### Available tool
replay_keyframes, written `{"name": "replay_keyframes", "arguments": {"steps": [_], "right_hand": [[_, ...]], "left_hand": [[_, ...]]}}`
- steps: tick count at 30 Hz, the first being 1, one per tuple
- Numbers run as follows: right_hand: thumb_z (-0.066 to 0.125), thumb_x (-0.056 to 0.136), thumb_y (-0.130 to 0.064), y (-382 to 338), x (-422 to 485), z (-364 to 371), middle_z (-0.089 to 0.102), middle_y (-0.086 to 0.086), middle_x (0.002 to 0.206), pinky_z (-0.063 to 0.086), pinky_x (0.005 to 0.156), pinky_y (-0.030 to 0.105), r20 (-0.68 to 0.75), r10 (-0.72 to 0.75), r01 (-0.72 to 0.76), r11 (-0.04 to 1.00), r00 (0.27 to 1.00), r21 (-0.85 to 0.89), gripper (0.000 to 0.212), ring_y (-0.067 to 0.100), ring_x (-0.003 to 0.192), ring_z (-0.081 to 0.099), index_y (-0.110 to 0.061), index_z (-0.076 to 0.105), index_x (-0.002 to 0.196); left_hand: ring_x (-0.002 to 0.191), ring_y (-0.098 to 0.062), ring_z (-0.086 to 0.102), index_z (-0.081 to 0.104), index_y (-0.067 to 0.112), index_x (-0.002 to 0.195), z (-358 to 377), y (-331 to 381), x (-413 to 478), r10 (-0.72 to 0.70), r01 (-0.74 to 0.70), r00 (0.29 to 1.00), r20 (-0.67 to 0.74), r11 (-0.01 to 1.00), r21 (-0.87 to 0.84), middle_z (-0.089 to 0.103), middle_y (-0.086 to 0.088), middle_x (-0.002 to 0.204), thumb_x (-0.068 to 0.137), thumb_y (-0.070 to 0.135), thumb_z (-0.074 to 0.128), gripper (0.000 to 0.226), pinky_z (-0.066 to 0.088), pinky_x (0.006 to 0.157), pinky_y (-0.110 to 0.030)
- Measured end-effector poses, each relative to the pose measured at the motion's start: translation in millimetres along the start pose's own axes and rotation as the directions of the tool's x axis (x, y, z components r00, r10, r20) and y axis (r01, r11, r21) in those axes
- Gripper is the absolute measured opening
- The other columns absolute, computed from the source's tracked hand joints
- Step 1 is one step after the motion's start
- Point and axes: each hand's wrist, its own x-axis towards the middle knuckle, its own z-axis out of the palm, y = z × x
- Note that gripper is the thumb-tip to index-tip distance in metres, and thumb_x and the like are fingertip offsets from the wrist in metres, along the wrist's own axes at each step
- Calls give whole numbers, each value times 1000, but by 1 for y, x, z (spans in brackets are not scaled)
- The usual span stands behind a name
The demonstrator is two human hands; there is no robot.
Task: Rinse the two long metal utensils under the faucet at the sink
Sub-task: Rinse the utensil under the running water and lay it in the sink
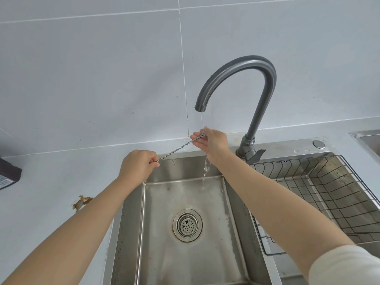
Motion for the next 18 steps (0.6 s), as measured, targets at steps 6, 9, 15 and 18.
{"name": "replay_keyframes", "arguments": {"steps": [6,9,15,18], "right_hand": [[58,85,9,6,1,-3,60,11,71,59,58,19,44,-32,32,999,999,-6,19,9,48,66,-5,51,73],[49,95,-6,5,0,0,60,11,72,58,54,19,34,-18,17,1000,999,26,22,11,50,66,-4,52,73],[44,97,-9,4,-1,7,59,11,72,58,60,23,55,-27,24,998,998,56,26,14,54,66,-4,52,73],[54,88,8,2,-3,7,59,10,78,59,65,21,108,-76,70,996,991,61,19,14,63,66,-6,51,76]], "left_hand": [[73,-20,48,69,3,82,0,-7,-2,-11,11,1000,-23,1000,7,71,-11,82,83,13,65,11,30,65,-24],[73,-21,49,69,3,81,1,-9,-2,-10,10,1000,-24,1000,-2,72,-13,83,82,13,66,11,31,65,-24],[74,-24,51,68,3,79,-3,-11,2,-31,31,999,-15,1000,4,67,-10,75,83,13,65,11,32,65,-26],[73,-24,50,68,3,79,-3,-7,3,-31,31,999,-19,999,13,64,-8,72,83,14,64,12,32,65,-26]]}}
